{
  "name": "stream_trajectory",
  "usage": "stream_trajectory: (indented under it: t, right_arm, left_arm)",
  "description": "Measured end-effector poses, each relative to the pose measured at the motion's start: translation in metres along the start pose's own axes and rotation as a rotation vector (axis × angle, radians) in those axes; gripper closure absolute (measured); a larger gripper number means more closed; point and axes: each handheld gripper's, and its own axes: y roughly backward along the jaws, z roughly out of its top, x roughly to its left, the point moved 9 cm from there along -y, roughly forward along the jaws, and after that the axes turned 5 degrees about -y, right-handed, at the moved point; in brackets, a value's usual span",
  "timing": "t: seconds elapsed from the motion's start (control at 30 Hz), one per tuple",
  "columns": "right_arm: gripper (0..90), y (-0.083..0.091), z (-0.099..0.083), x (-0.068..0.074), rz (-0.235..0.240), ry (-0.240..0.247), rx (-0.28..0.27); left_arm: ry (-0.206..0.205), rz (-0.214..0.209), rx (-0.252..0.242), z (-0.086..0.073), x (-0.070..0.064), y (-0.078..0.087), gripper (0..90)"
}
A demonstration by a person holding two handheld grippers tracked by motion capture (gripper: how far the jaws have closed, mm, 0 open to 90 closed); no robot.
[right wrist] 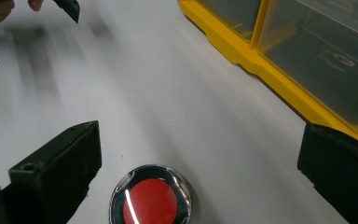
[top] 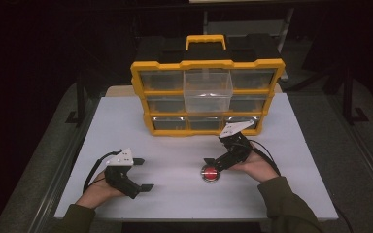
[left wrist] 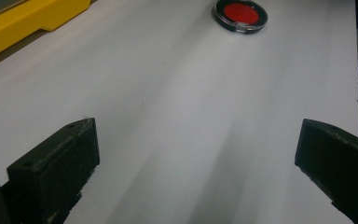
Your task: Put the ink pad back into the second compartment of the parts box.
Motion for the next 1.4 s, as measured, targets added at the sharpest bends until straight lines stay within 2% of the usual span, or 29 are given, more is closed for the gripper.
stream_trajectory:
  t: [0.43,0.73,0.83,1.17,1.4]
  right_arm:
    - [0.0,-0.013,0.007,0.009,0.019,0.029,0.024]
    - [0.0,-0.02,-0.006,0.014,0.014,0.081,0.111]
    - [0.0,-0.022,-0.01,0.014,0.015,0.082,0.143]
    - [0.0,-0.024,-0.019,0.014,0.004,0.096,0.197]
    - [0.0,-0.027,-0.026,0.015,0.002,0.126,0.24]
  left_arm:
    - [0.003,0.002,0.001,0.0,0.0,0.0,0.0]
    - [0.002,0.003,0.001,0.0,0.001,0.0,0.0]
    - [0.004,0.002,0.0,0.0,0.0,0.0,0.0]
    - [0.003,0.004,-0.001,0.0,0.001,0.0,0.0]
    - [0.003,0.005,-0.001,0.0,0.001,0.0,0.0]
